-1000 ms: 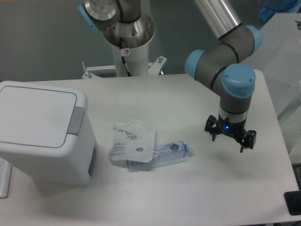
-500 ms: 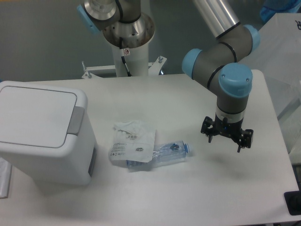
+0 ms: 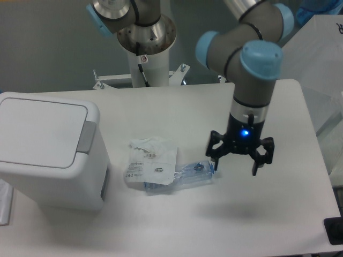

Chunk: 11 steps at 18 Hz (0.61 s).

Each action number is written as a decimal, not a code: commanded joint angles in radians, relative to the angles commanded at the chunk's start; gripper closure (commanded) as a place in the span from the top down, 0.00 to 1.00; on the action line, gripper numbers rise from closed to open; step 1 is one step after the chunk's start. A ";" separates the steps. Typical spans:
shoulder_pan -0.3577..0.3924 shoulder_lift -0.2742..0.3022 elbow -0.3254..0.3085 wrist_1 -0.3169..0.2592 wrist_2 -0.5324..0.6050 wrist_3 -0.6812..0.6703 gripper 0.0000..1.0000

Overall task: Open the trash can
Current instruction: 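Move the open gripper over the packages toward the trash can lid edge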

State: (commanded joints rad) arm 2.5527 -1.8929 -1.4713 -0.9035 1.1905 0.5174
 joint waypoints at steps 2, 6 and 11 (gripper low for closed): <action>-0.020 -0.002 0.041 0.000 -0.058 -0.104 1.00; -0.058 0.017 0.046 0.002 -0.132 -0.194 1.00; -0.095 0.066 0.043 0.000 -0.169 -0.276 1.00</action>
State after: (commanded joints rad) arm 2.4575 -1.8271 -1.4281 -0.9035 1.0217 0.2410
